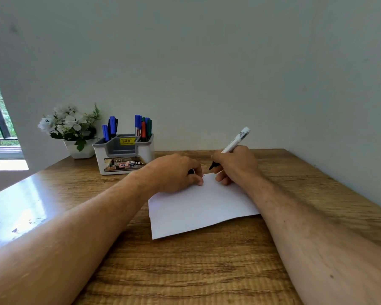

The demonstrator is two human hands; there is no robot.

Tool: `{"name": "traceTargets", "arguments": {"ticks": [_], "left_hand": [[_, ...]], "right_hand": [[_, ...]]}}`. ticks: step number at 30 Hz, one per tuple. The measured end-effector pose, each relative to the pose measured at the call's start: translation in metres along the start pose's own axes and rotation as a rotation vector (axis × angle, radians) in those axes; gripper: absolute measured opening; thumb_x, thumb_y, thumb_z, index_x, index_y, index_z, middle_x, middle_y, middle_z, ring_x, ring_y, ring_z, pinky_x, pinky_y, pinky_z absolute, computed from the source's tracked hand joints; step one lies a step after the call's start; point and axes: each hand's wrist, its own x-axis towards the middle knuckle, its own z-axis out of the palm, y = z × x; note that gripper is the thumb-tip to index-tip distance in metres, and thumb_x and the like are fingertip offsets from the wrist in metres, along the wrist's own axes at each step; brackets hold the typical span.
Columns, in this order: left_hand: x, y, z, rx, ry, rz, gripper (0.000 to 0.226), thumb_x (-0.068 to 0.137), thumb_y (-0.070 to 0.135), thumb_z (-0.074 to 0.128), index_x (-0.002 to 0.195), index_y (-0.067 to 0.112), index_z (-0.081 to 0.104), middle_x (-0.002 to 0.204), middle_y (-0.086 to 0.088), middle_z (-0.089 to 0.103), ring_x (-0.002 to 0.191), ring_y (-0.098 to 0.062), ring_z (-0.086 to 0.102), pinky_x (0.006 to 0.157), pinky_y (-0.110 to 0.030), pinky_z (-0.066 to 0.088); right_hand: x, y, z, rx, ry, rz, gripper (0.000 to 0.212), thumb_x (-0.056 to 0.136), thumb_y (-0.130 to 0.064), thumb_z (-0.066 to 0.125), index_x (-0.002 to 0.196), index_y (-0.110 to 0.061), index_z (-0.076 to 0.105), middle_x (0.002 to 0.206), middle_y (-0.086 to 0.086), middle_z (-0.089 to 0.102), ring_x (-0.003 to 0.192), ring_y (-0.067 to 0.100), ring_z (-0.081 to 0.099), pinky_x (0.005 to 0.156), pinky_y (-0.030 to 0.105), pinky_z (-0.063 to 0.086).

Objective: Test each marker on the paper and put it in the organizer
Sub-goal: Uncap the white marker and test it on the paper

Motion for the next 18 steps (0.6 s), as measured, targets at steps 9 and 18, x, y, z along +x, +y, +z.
{"name": "traceTargets", "arguments": {"ticks": [9,18], "left_hand": [[0.002,0.000,0.001,-0.050,-0.018,-0.012,0.023,0.090,0.053,0.059,0.107,0.039,0.065,0.110,0.012,0.068,0.095,-0.009,0.060,0.088,-0.035,0.050],[0.004,-0.001,0.001,-0.054,-0.025,-0.006,0.026,0.091,0.051,0.060,0.111,0.035,0.066,0.111,0.011,0.067,0.093,-0.008,0.057,0.085,-0.030,0.047]], "right_hand": [[0.006,0.008,0.001,-0.186,-0.027,-0.056,0.023,0.085,-0.028,0.068,0.089,-0.006,0.069,0.068,0.002,0.070,0.045,0.009,0.056,0.044,0.023,0.042],[0.009,0.011,0.005,-0.244,-0.030,-0.038,0.027,0.086,-0.033,0.070,0.102,-0.011,0.067,0.079,-0.001,0.073,0.059,0.005,0.064,0.048,0.021,0.042]]}}
